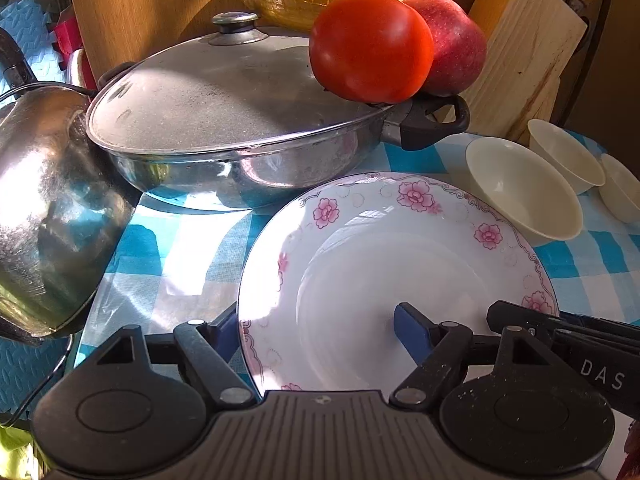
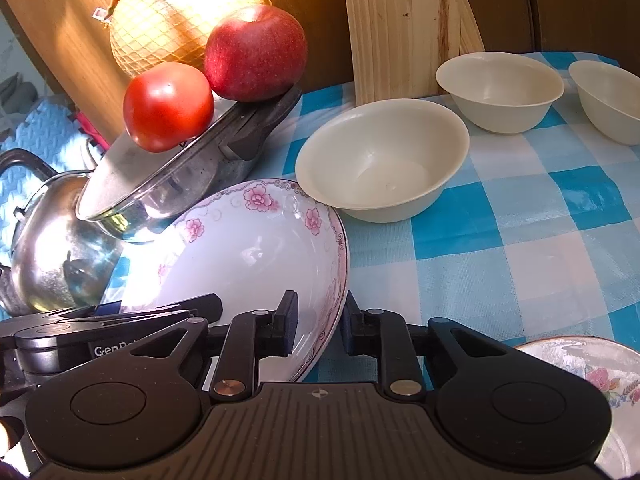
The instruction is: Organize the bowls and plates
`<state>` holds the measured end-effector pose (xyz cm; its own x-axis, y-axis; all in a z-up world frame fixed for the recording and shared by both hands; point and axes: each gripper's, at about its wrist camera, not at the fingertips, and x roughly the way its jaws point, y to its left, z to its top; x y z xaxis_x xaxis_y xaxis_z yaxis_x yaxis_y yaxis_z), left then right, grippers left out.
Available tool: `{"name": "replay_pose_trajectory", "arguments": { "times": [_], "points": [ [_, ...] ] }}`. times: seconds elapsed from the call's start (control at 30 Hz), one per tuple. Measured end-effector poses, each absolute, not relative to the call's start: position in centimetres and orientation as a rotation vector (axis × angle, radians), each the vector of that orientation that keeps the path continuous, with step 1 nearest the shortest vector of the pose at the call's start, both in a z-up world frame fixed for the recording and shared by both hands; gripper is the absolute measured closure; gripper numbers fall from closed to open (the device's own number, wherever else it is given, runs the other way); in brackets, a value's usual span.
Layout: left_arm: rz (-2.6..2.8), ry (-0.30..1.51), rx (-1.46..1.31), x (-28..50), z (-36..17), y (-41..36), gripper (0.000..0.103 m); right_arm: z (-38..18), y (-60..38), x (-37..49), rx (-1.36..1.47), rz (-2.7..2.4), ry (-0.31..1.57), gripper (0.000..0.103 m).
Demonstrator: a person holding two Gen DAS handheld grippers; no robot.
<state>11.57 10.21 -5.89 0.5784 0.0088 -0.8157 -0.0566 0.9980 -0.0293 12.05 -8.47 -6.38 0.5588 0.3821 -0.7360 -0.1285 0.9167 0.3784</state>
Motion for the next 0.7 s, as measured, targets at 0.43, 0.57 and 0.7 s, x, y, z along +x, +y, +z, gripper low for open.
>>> {"name": "replay_pose_trajectory", "arguments": {
  "times": [0.43, 0.57, 0.7],
  "points": [
    [0.031, 0.957, -0.045, 6.3, -5.3, 12.9, 0.031, -5.4, -7.1, 7.2, 0.194, 0.419, 0.966, 0.071],
    [0.071, 0.936, -0.051, 6.7, -5.4, 13.1, 0.031, -5.2, -6.7, 8.3, 0.151, 0.354, 0.913, 0.070],
    [0.044, 0.909, -0.007, 7.5, -5.7, 12.1, 0.030, -5.5, -6.0, 9.0, 0.103, 0.346, 0.884, 0.073]
  ]
}}
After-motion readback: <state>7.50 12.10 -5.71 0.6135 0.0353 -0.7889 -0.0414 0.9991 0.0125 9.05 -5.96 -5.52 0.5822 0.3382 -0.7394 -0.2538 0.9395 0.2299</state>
